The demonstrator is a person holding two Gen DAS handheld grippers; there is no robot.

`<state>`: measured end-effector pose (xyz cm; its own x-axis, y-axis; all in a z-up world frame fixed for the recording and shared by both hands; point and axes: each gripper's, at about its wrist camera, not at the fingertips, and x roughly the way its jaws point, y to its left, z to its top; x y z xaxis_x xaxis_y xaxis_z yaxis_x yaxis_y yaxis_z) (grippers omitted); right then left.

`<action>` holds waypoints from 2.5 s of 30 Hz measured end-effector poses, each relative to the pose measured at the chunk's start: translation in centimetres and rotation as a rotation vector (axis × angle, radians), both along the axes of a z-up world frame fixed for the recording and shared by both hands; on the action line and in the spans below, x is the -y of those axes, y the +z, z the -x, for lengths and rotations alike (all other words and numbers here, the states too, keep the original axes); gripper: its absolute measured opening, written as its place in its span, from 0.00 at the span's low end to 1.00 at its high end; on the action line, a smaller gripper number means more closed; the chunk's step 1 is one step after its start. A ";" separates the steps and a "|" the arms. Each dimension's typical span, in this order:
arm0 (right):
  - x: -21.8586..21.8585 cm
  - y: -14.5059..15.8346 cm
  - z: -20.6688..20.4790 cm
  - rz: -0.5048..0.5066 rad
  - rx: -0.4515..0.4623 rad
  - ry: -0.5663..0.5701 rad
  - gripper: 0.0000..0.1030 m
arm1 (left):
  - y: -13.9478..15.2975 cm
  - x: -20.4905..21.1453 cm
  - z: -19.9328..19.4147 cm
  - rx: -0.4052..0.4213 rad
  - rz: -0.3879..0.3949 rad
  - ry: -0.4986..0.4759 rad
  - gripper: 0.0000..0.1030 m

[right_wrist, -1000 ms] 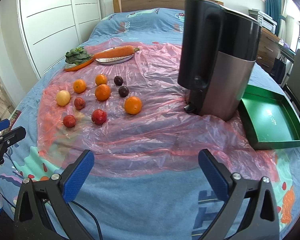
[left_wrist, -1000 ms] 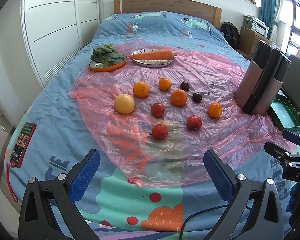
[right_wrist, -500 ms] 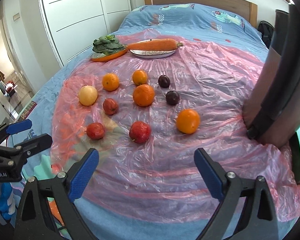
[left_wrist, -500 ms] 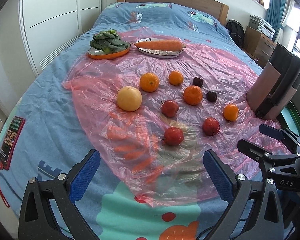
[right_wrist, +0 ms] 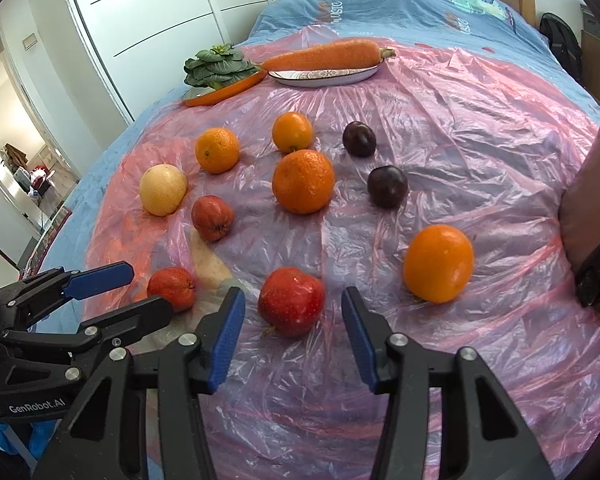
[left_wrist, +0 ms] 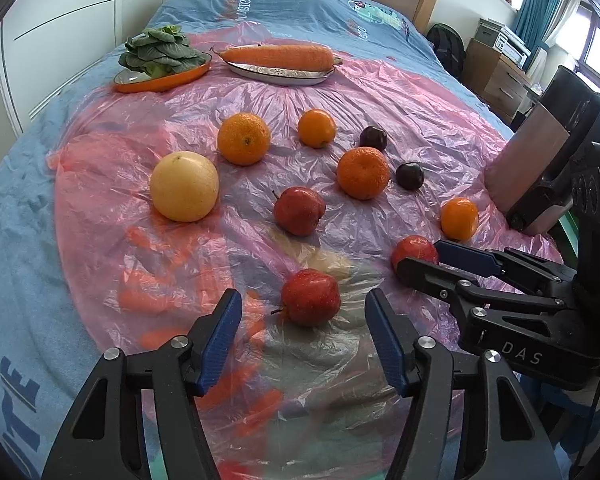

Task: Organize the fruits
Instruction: 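Move the left tool down to a red apple and close around it, then lift the red apple with the left tool and carry it into the green tray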

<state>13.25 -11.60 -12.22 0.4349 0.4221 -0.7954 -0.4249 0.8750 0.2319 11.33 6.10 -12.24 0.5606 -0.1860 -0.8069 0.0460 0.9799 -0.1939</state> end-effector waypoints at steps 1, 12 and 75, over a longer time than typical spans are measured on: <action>0.0 -0.3 -0.1 -0.001 -0.004 -0.002 0.32 | -0.2 0.0 -0.2 -0.004 0.009 -0.005 0.51; -0.6 -1.2 -0.2 0.004 0.007 0.005 0.02 | -1.5 0.2 -0.8 -0.012 0.031 -0.036 0.38; 7.0 6.9 8.8 0.051 -0.033 -0.108 0.00 | 5.3 2.6 4.4 0.155 0.015 -0.050 0.31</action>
